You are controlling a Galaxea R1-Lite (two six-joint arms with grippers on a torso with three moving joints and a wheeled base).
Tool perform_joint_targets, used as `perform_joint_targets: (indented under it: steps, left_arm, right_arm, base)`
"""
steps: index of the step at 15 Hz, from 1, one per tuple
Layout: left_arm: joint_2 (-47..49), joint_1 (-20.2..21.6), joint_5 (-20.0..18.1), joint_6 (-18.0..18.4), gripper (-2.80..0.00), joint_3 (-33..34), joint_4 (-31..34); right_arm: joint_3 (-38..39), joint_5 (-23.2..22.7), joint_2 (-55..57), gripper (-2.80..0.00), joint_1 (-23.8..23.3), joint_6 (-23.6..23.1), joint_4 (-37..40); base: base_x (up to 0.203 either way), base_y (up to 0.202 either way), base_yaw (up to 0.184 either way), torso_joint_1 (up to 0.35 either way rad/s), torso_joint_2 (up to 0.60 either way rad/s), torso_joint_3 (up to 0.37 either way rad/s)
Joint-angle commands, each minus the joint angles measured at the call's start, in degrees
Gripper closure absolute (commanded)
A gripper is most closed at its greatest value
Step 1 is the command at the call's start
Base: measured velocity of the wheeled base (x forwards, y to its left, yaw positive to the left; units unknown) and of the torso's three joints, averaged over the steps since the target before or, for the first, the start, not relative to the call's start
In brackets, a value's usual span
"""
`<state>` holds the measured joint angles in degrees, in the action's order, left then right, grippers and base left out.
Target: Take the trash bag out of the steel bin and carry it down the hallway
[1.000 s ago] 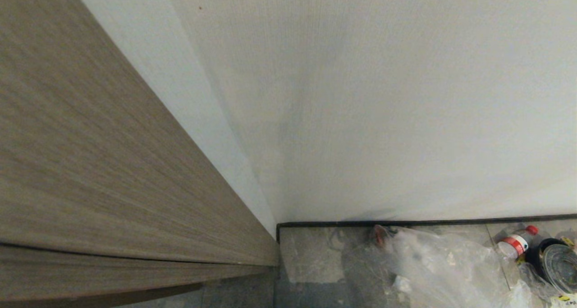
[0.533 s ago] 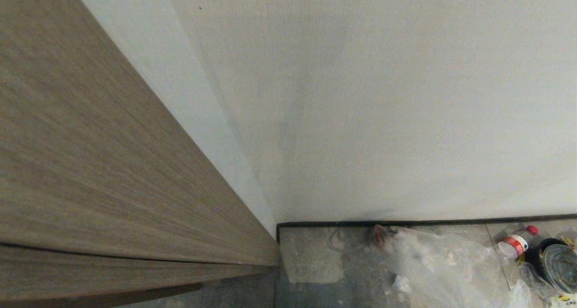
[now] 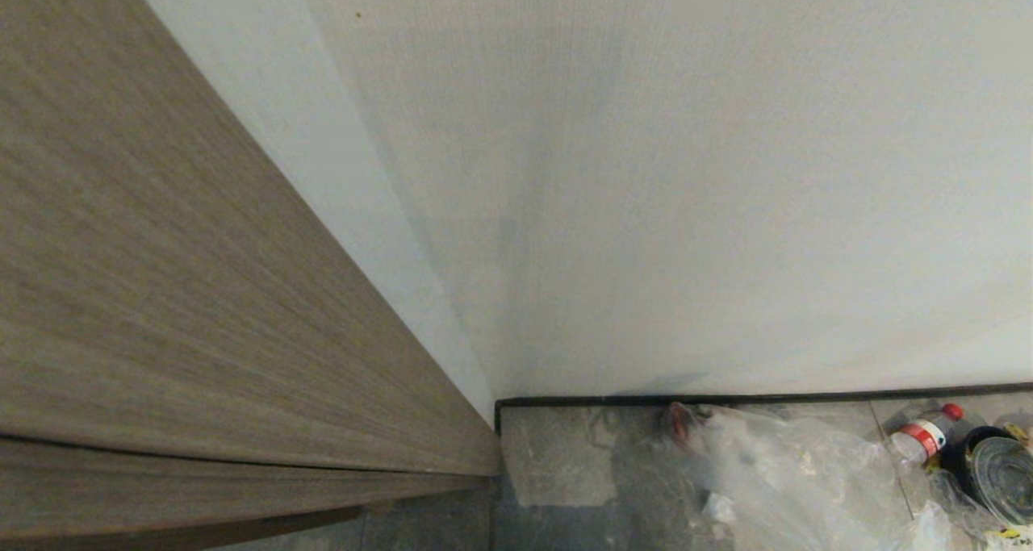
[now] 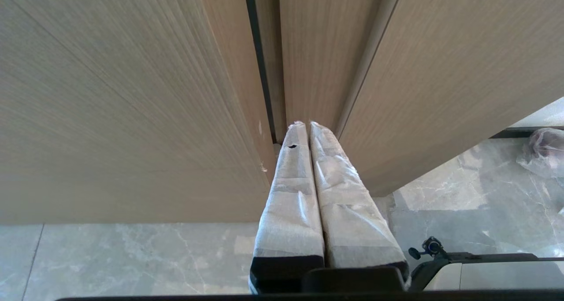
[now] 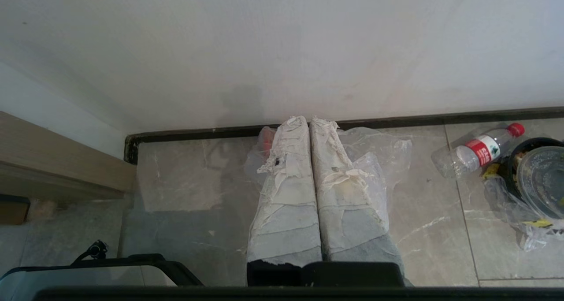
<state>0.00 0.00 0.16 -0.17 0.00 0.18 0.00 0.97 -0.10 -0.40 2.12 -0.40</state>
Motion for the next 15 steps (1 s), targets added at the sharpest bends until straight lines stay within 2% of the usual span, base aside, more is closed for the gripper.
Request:
perform_joint_targets:
  steps: [1,15]
  left_arm:
    - [0.0,0.0,0.0,0.0,0.00,0.0,0.0]
    - [0.0,0.0,-0.1,0.0,0.00,0.0,0.0]
  right_arm:
    - [0.1,0.1,0.0,0.00,0.1,0.1,0.1]
    - [0.1,0.1,0.0,0.00,0.0,0.6,0.1]
  base:
    - [0.000,0.000,0.000,0.000,0.00,0.000]
    - [0.000,0.000,0.000,0.000,0.00,0.000]
